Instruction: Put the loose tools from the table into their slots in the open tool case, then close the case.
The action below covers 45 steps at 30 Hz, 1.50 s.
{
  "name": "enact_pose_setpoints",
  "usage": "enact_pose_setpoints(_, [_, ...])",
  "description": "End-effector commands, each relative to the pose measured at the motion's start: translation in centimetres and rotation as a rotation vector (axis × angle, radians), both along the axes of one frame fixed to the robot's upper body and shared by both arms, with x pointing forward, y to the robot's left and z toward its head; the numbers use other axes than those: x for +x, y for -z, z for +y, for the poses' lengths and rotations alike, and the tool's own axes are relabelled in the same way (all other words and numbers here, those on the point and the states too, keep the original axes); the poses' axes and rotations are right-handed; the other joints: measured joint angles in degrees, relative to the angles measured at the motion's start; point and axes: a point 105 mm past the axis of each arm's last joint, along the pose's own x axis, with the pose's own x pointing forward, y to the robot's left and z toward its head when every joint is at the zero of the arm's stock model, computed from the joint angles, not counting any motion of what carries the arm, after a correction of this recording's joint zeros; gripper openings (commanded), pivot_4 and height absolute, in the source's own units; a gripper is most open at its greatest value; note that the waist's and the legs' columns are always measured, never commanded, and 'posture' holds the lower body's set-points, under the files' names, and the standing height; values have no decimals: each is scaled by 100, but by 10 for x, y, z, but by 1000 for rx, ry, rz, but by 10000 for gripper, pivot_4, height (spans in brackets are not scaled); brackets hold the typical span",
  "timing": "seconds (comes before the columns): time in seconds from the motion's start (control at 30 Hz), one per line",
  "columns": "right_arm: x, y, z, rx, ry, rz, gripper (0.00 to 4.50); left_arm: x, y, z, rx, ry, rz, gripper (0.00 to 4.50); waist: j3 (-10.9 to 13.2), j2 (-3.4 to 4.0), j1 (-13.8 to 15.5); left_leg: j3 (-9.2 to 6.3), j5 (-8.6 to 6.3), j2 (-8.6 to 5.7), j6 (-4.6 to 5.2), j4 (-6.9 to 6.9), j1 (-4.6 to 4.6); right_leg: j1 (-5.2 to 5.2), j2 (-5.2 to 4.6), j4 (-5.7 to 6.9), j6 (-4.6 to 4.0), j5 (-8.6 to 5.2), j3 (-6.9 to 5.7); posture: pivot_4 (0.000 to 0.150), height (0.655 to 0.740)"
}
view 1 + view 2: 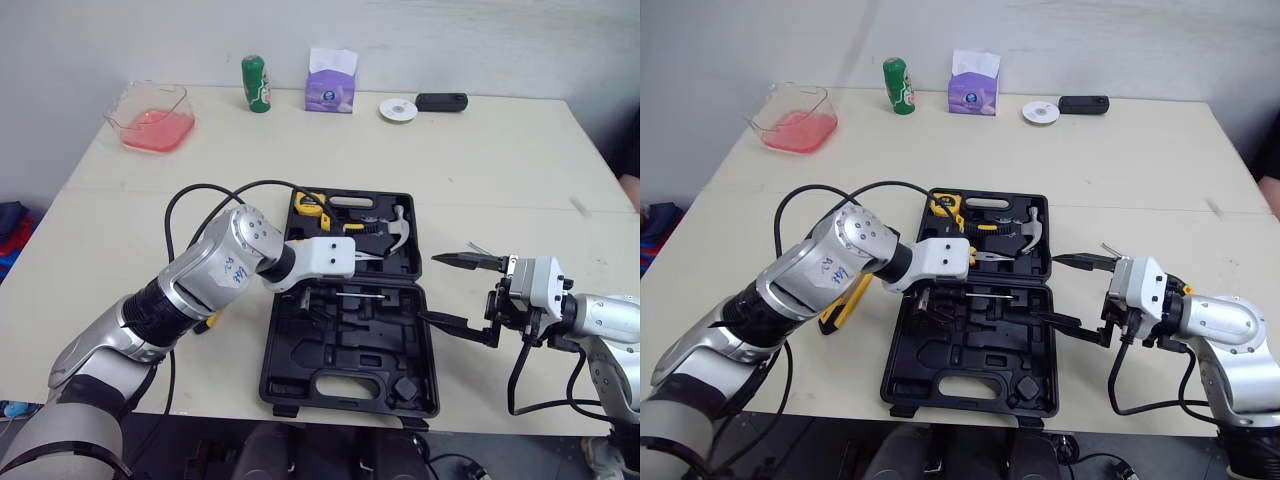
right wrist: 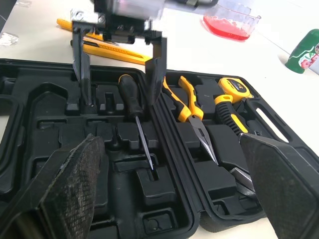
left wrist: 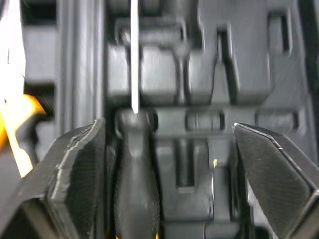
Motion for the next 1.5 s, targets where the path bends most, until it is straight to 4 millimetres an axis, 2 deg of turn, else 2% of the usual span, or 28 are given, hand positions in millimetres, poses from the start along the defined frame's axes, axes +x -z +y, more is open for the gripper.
enact_pose_setpoints(0.03, [-2, -3, -2, -1, -1, -22, 45000, -2, -19, -5, -69, 40, -56, 41089, 0, 0, -9, 0, 0, 0, 0, -1, 0, 0, 0, 1, 0, 0, -1, 1500, 7400])
enact_pose_setpoints(0.23, [-3, -1, -5, -4, 8, -19, 45000, -3, -34, -1, -296, 125, -95, 41089, 0, 0, -15, 2, 0, 1, 0, 0, 2, 0, 0, -1, 0, 0, -2, 1500, 7400])
enact_pose_setpoints(0.27, [-3, -1, -6, -3, 11, -18, 45000, -2, -37, 3, -338, 124, -106, 38752, 0, 0, -16, 2, 0, 2, 0, 0, 2, 0, 0, -1, -1, 1, -2, 1500, 7400])
enact_pose_setpoints(0.33, [-3, 0, -7, -3, 15, -17, 45000, -2, -43, 7, -424, 124, -118, 31998, 0, 0, -13, 2, 0, 2, 0, 1, 4, 0, 0, -3, -1, 0, -2, 1500, 7400])
enact_pose_setpoints(0.43, [-3, 1, -8, -1, 19, -16, 45000, 0, -46, 13, -553, 112, -112, 18152, -1, 1, -10, 2, 0, 1, 0, 3, 4, 1, -1, -2, -1, 1, -5, 1500, 7400])
enact_pose_setpoints(0.57, [-2, 2, -9, 1, 25, -18, 45000, 5, -33, 21, -614, 64, -101, 826, -1, 1, -8, 1, -1, 0, 1, 1, 6, 5, -2, -1, 1, 2, -9, 1500, 7400])
enact_pose_setpoints(0.7, [-1, 2, -9, 3, 28, -19, 45000, 7, -22, 23, -642, 22, -72, 826, 0, 1, -5, 1, -1, 0, 1, 2, 4, 5, -2, -2, 2, 3, -10, 1500, 7400])
enact_pose_setpoints(0.83, [0, 2, -10, 5, 34, -25, 45000, 14, 21, 20, -563, -72, -68, 826, -1, 2, -5, 3, -1, 0, 1, -1, 10, 7, -2, -4, 2, 3, -9, 1500, 7400])
enact_pose_setpoints(0.97, [-1, 2, -11, 5, 35, -22, 45000, 16, 25, 17, -593, -125, -51, 826, 0, 0, -5, 2, -1, 0, 1, -1, 7, 7, -2, -3, 2, 3, -10, 1500, 7400])
enact_pose_setpoints(1.4, [-1, 4, -11, 6, 40, -18, 45000, 18, 48, 23, -512, -176, -14, 826, -1, 2, -8, 3, -1, 1, 1, -2, 11, 7, -3, -9, 1, 3, -8, 1500, 7400])
enact_pose_setpoints(1.5, [0, 3, -12, 5, 48, -23, 45000, 17, 65, 26, -438, -190, 16, 826, -2, 1, -7, 3, -1, 1, 1, -2, 12, 7, -4, -10, 1, 3, -7, 1500, 7400])
